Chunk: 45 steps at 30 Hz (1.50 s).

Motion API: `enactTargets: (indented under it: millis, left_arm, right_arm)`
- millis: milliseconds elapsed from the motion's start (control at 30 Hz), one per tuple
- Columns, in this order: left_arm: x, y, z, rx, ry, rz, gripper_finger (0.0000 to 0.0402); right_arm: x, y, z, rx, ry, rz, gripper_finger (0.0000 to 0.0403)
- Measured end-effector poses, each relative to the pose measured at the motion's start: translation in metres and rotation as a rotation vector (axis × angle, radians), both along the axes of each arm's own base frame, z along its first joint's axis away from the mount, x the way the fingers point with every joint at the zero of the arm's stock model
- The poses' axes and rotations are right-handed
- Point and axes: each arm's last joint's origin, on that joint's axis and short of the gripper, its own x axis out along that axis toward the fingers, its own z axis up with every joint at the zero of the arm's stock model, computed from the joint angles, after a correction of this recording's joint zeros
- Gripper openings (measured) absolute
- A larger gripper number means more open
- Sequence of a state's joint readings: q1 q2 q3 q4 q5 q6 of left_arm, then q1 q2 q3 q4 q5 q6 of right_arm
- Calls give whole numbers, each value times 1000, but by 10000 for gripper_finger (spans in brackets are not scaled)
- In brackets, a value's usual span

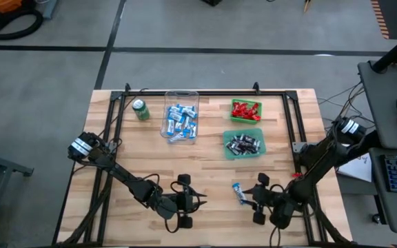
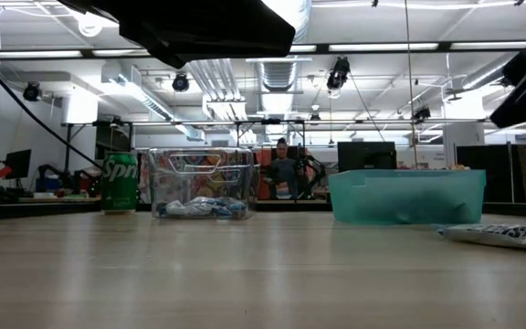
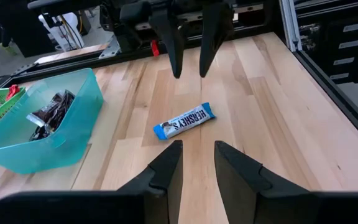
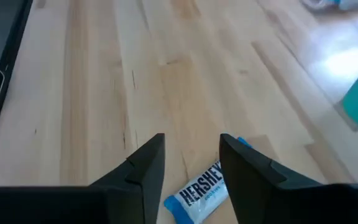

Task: Sort candy
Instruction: Put the white candy into the transparent bin

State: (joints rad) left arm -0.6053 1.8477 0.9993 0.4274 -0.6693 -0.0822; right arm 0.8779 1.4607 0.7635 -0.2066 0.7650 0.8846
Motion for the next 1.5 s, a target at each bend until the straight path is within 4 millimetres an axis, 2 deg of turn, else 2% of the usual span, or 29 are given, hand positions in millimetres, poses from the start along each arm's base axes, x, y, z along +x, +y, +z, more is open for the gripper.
enactTargets:
  millis: [133, 267, 533, 700, 833, 1000, 1233, 1400, 1500]
  left_arm:
    - [0, 0, 0, -4, 0, 2, 75]
    - [0, 0, 0, -5, -1, 2, 75]
    - [0, 0, 0, -5, -1, 2, 75]
    - [0, 0, 1, -6, -3, 3, 75]
    - [-3, 1, 13, 2, -28, -7, 75]
    - [-15, 1, 43, 16, -72, -38, 75]
    - [-45, 10, 79, 34, -16, -58, 75]
    - [-71, 28, 100, 49, 37, 21, 75]
    - [-83, 38, 109, 62, 60, 43, 75]
  right_arm:
    - [3, -2, -2, 62, 31, -21, 165]
    - [5, -1, -18, 63, 78, -61, 185]
    - [9, 1, -65, 77, 138, -222, 187]
    - [11, 0, -86, 59, 131, -292, 187]
    - [12, -2, -96, 24, 164, -290, 177]
    - [16, -5, -93, 0, 152, -283, 130]
    - [18, -9, -73, -49, 117, -234, 49]
    - [22, -14, -46, -31, 64, -205, 41]
    - [31, -24, -28, -37, 16, -208, 41]
